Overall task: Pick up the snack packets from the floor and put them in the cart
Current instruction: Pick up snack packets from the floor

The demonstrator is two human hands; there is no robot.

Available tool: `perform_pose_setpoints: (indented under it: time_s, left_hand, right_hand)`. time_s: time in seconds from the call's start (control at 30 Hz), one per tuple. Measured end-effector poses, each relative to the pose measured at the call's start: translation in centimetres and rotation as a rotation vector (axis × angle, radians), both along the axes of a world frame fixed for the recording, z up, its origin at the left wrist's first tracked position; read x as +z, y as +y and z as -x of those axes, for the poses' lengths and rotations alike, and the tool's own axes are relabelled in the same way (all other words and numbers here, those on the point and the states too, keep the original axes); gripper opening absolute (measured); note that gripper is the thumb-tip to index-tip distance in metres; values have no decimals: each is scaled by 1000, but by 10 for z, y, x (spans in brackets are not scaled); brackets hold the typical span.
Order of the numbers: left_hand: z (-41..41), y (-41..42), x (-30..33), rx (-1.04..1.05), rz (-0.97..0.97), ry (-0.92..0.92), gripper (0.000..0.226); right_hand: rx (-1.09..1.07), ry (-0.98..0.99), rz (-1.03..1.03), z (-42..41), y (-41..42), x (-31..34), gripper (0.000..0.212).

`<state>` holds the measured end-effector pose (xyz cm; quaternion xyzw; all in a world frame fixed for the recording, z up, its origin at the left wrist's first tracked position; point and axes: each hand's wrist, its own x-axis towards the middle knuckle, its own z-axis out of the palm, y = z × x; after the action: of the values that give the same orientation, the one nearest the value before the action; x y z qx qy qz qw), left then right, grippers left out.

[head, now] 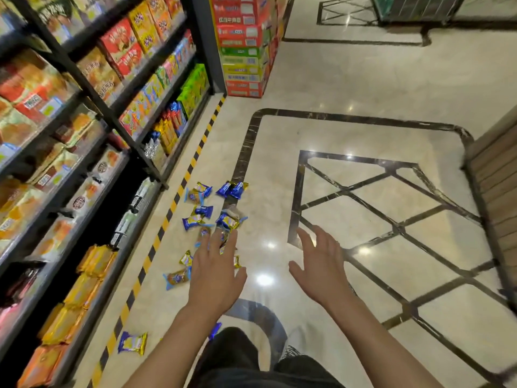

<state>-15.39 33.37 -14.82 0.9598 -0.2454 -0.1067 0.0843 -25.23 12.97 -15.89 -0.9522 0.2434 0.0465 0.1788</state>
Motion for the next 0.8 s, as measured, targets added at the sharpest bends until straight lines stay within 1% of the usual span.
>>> perform_pose_setpoints:
  time_s: [0.07,0.17,0.4,0.6,0.67,0.8]
  left_hand:
    - [-13,-15,1,7,-33,-20,79]
    - [-37,-34,3,24,-61,-42,79]
    - [-116,-85,-21,46,-51,1,81]
    - [-186,-151,-23,-30,-14,41,80]
    - [-210,-169,-21,-45,15,44,80]
    - [-261,-198,-20,-60,-12,67,79]
  right_hand:
    - [25,18,40,-14,-23,-1,76]
    - [62,24,47,-43,-51,-4,76]
    - [97,21,103,-130,-106,-9,75]
    - [145,127,128,-198,-146,-7,76]
    - [142,121,127,-221,-159,-6,75]
    - [139,87,129,-267,-185,-4,70]
